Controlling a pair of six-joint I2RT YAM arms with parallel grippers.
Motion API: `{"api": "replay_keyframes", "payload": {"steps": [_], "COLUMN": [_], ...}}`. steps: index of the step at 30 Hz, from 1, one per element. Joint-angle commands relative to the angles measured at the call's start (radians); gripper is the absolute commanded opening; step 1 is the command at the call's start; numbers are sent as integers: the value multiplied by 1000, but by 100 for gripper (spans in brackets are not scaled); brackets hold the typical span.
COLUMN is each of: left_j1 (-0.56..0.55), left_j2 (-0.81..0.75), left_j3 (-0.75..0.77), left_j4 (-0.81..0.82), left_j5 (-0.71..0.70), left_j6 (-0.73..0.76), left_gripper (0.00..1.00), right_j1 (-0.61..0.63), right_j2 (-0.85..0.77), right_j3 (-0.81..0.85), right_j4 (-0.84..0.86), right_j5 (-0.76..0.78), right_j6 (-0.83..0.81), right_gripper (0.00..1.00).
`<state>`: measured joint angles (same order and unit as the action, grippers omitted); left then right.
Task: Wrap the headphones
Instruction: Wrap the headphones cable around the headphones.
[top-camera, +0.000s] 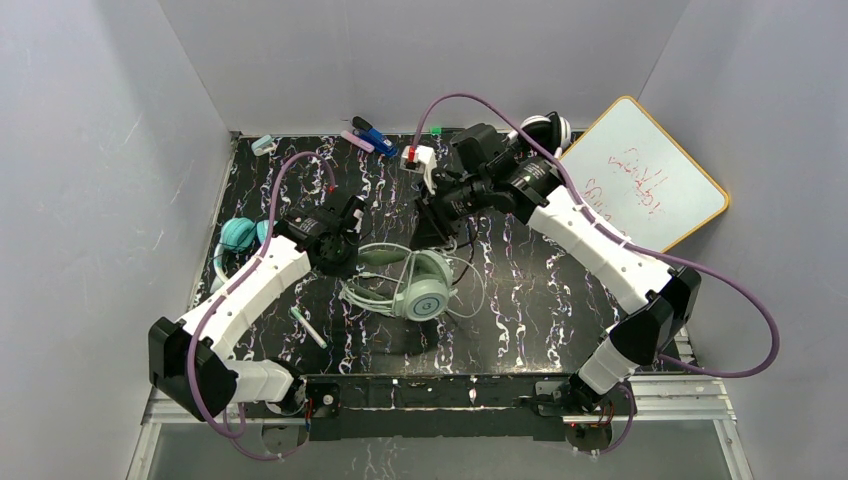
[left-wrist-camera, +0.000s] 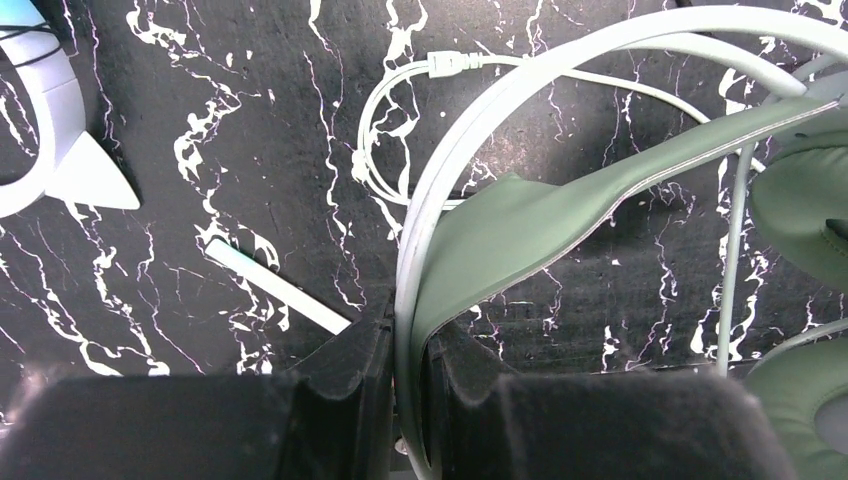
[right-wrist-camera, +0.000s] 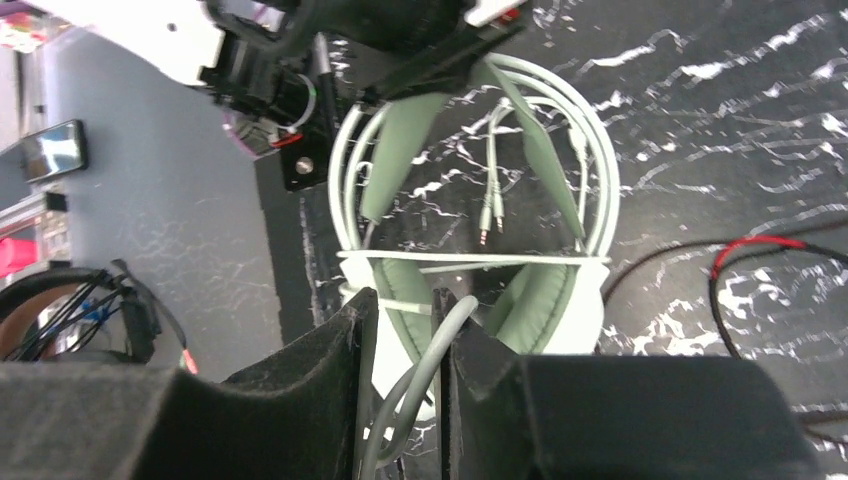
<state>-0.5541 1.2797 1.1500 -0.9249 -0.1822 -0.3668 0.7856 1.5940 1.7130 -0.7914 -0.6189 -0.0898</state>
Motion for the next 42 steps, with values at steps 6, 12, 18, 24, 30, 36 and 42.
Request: {"api": "replay_keyframes", "payload": {"steps": [6, 12, 18, 24, 30, 36, 42], "left_j1": [-10, -10, -12, -10, -10, -9, -9], "left_j2": [-34, -33, -57, -60, -124, -146, -152], "left_j3": [-4, 26, 36, 54, 112, 163, 163], "left_j4": [-6, -27, -41, -36, -13, -13, -15], "left_j5": [-39, 5, 41, 19, -99, -98, -79], "left_j6": [107, 116, 56, -37, -165, -200, -218], "left_gripper": [0, 0, 0, 0, 0, 0, 0], "right_j1": [-9, -9, -9, -9, -9, -9, -8], "right_j2": [3, 30, -7, -253, -524, -700, -743], "right_j3": [172, 161, 117, -292, -658, -928, -1105], "right_j4": [-226, -194, -82, 221, 405, 601, 796], "right_j5": [-162, 121, 153, 259, 253, 150, 118], "right_j6": [-147, -90, -40, 101, 234, 353, 465], "right_gripper": [32, 22, 26, 35, 45, 81, 91]}}
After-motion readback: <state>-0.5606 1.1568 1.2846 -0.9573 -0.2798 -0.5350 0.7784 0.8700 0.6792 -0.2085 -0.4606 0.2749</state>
